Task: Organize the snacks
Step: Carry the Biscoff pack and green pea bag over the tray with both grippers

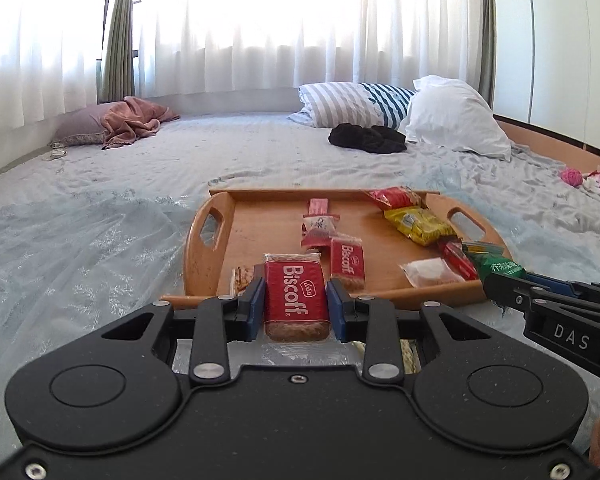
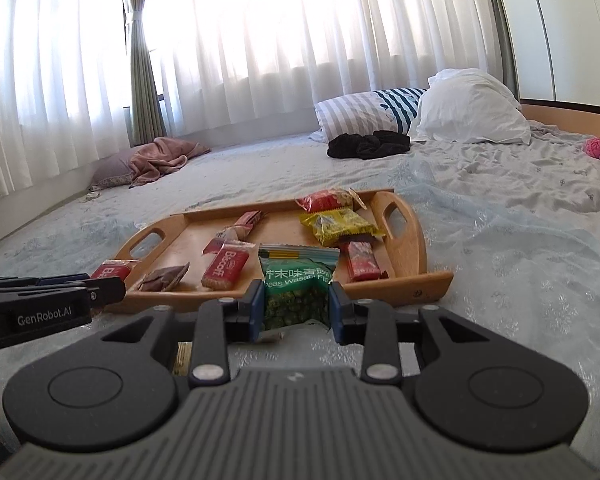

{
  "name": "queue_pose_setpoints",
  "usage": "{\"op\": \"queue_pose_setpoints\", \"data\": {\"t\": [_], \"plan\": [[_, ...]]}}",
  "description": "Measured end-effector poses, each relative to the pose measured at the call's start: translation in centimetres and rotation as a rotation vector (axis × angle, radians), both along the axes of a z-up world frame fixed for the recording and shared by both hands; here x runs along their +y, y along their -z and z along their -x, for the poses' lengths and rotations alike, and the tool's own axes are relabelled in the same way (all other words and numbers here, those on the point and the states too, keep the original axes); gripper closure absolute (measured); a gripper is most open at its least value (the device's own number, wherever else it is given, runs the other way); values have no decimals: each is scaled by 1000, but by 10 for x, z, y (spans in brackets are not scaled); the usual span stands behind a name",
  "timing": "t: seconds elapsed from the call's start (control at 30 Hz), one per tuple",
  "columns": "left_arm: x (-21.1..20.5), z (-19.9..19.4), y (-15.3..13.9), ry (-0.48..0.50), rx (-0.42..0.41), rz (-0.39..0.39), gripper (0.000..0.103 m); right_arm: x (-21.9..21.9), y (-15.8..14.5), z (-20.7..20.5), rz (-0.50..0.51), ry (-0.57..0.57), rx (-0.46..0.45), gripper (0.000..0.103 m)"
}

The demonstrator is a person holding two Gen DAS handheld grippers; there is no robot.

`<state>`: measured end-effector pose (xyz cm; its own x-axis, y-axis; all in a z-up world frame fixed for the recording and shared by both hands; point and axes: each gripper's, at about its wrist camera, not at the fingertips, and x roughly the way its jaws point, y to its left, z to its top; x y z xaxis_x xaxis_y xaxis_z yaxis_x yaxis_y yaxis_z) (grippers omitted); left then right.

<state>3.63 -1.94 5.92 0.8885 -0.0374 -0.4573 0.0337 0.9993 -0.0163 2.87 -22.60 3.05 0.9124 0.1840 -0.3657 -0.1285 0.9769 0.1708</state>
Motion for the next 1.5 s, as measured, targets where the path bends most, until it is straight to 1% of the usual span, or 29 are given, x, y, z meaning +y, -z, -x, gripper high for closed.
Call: {"op": "queue_pose_setpoints", "data": {"t": [0.1, 0.23, 0.43, 0.6, 0.7, 0.8, 0.9, 1.1, 1.5], "plan": [[10, -17, -9, -4, -6, 25, 72, 2, -7, -13, 14, -5, -17, 66], [18, -41, -17, -1, -11, 39, 72, 4, -13, -34, 27, -7, -20, 66], [30, -78, -17, 0, 17, 95, 72, 8, -15, -66, 44, -14, -16, 66], [34, -108, -10, -17, 34, 78, 72, 13, -11, -94, 38, -34, 18, 66], [35, -124, -3, -22, 58, 73, 72, 20, -5, -108, 66, -44, 31, 66], [33, -137, 5, -25, 75, 47, 72, 26, 2, -119, 83, -54, 53, 66], [31, -147, 13, -31, 88, 23, 72, 29, 9, -128, 79, -56, 78, 66], [28, -158, 24, -32, 105, 2, 72, 37, 18, -137, 91, -59, 103, 66], [22, -174, 40, -33, 149, -18, 71, 45, 23, -145, 139, -50, 126, 65]]}}
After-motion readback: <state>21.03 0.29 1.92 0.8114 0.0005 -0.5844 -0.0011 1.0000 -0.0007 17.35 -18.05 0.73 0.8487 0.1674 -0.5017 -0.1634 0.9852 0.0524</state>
